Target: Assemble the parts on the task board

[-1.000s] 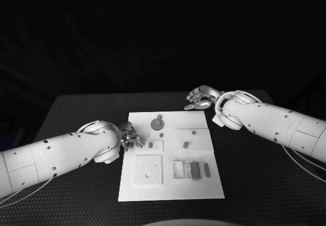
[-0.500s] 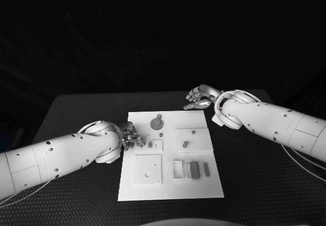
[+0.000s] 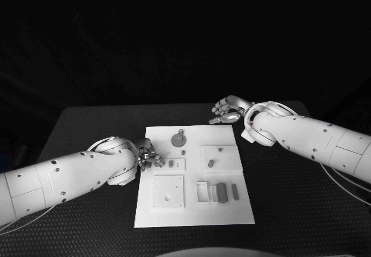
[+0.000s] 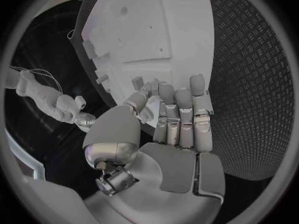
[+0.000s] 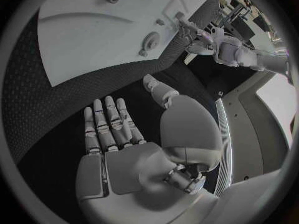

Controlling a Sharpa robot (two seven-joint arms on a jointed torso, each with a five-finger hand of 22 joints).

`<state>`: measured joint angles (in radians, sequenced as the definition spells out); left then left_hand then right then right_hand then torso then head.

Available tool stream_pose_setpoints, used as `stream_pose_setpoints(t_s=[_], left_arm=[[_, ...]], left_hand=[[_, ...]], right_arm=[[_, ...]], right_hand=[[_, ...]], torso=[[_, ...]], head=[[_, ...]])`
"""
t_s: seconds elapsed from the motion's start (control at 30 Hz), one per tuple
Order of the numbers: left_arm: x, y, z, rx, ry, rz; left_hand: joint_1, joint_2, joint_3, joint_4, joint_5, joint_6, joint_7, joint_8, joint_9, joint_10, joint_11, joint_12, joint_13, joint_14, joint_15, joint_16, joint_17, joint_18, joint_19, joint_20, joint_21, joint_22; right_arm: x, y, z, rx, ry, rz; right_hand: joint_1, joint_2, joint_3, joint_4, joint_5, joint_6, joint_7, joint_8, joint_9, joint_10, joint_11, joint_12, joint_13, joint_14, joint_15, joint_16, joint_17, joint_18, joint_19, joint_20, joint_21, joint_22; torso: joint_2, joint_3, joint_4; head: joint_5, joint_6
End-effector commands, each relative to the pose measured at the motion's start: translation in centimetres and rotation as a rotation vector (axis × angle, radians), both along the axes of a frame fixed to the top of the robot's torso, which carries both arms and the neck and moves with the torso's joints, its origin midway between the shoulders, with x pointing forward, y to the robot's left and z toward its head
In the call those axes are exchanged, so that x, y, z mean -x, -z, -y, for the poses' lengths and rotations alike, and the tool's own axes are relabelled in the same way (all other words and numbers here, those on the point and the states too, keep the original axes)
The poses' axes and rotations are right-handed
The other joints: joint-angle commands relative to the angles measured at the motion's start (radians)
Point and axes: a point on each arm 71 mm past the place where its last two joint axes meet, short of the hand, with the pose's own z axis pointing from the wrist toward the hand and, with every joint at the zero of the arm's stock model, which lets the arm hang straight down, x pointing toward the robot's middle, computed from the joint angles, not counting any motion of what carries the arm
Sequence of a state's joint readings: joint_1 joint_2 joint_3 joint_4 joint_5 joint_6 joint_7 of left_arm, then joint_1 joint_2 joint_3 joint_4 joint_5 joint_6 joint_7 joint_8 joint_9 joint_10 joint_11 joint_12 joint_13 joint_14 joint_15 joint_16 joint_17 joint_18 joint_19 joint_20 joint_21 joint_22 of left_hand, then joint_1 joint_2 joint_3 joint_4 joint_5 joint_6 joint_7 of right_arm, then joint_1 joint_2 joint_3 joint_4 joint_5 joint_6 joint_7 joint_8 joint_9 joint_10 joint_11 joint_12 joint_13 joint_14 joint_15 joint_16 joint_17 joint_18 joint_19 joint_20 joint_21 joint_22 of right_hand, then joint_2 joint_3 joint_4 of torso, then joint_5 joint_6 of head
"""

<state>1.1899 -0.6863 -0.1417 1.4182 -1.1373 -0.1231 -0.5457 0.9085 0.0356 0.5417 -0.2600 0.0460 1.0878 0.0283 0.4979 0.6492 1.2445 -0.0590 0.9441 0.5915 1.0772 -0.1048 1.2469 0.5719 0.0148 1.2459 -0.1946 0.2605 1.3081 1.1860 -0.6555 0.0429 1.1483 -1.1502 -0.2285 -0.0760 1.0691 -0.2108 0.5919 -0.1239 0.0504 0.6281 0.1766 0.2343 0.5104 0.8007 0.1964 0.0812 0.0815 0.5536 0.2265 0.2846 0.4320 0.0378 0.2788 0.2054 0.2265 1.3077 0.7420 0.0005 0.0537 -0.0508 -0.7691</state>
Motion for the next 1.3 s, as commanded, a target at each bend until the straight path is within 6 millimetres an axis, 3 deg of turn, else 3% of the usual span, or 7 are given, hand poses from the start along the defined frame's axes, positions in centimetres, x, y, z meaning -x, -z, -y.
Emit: stream_pose_setpoints(t_s=[0.03,1.3], left_arm=[[0.22,0.45,-0.25,-0.029,0.005,-0.023],[0.0,0.56,-0.79,0.003,-0.025,-0.038]], left_hand=[[0.003,0.011,0.003,0.004,0.002,0.003,-0.008,0.046,0.0,0.028,-0.028,0.005,0.001,0.005,0.0,0.004,0.002,0.0,0.0,-0.006,0.005,0.025],[0.025,0.01,0.01,-0.023,0.002,-0.005,-0.009,0.069,-0.01,0.026,-0.03,0.015,0.006,0.004,-0.001,0.013,0.003,0.0,-0.007,-0.008,0.027,0.025]], right_arm=[[0.04,0.02,-0.1,0.008,-0.014,0.001],[-0.01,0.08,-0.05,0.011,-0.013,-0.002]], right_hand=[[0.003,-0.005,0.0,0.005,-0.001,-0.008,0.033,0.005,0.002,0.006,0.004,-0.005,-0.001,-0.007,0.001,0.003,0.001,-0.017,-0.007,-0.002,-0.003,0.003],[0.006,-0.007,0.001,0.009,-0.001,-0.011,0.032,0.007,0.003,0.007,0.004,-0.006,-0.003,-0.011,0.003,0.005,0.003,-0.017,-0.009,-0.001,-0.004,0.009]], torso=[[0.0,-0.0004,-0.0003],[0.0,0.0001,-0.0006]], head=[[0.0,-0.001],[0.001,-0.003]])
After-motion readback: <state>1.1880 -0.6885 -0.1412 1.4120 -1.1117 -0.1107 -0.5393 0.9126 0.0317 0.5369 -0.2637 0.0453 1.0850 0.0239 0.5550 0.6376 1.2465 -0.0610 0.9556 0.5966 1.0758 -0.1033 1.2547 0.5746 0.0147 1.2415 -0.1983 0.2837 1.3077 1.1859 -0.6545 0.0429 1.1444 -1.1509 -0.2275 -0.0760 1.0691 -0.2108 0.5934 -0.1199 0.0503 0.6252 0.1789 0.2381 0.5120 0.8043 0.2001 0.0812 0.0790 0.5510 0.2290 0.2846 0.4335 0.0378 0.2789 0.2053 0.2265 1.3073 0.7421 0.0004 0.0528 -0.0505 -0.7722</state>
